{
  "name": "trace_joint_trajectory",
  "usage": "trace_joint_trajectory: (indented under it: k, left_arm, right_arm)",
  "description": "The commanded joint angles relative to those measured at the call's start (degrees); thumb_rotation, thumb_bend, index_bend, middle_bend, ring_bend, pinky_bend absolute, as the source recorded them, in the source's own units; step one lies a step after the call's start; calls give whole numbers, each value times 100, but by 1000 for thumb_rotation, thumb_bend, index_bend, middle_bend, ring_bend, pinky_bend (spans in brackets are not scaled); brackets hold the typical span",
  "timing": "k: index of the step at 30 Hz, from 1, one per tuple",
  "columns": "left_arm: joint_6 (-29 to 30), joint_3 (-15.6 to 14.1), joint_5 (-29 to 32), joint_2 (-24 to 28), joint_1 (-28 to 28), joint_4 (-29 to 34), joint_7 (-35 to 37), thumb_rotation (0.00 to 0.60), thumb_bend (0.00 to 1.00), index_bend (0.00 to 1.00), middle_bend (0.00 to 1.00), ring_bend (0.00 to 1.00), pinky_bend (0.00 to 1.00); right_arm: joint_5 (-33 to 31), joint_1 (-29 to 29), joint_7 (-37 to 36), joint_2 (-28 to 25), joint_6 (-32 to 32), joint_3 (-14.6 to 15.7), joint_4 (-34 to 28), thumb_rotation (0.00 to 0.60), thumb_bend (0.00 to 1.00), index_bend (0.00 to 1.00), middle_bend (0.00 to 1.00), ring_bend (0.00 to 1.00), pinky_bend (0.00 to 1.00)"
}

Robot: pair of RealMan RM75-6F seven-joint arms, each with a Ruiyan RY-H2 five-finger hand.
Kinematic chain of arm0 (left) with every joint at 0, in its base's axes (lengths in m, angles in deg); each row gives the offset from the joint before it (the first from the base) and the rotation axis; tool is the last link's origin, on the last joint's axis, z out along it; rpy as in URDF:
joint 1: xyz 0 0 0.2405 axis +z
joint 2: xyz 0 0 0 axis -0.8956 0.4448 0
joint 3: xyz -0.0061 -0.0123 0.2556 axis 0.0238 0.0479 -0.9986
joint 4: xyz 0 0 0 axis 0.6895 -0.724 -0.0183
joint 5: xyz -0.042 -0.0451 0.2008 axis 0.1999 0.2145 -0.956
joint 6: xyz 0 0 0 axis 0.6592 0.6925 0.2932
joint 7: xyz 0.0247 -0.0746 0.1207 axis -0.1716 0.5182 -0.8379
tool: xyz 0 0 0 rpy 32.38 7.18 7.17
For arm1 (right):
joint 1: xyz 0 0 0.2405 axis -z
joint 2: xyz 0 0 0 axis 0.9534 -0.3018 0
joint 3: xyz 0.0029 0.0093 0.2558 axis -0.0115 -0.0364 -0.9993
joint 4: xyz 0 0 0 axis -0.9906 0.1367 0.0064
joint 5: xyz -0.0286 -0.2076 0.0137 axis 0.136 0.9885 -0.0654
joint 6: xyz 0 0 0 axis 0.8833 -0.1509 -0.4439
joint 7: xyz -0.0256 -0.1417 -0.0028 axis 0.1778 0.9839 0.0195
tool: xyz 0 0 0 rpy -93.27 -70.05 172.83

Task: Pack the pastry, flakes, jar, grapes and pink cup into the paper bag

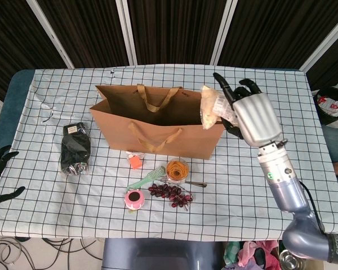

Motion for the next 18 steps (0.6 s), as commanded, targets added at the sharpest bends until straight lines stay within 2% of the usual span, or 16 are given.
trace_joint_trajectory:
  k: [1, 8, 12, 17, 18]
  left_arm:
    - [-15, -7, -8, -5, -3, 3, -15, 600, 33, 201, 91, 18, 105]
    - [-33, 11, 24, 7, -2, -12, 13, 600, 33, 201, 90, 17, 105]
    - [-3, 15, 18, 30, 16, -5, 47, 600, 33, 201, 90, 17, 105]
    - [109, 24, -22, 69, 67, 5, 127, 600, 33, 201, 90, 18, 105]
    - [118, 25, -25, 73, 72, 5, 137, 600, 33, 201, 90, 18, 105]
  right_arm:
    - [-673, -758, 333, 261, 557, -116, 400, 600, 458, 34, 576, 402, 222]
    - [-1345, -1577, 572, 793, 771, -16, 891, 600, 452, 28, 576, 402, 222]
    - [-1593, -1844, 715, 945, 873, 98, 1023, 600, 409, 13, 545, 392, 222]
    - [-1928, -2069, 894, 998, 923, 314, 1003, 600, 287, 0, 257, 279, 222]
    - [-1970, -2094, 919, 989, 942, 346, 996, 600, 277, 0, 226, 267, 222]
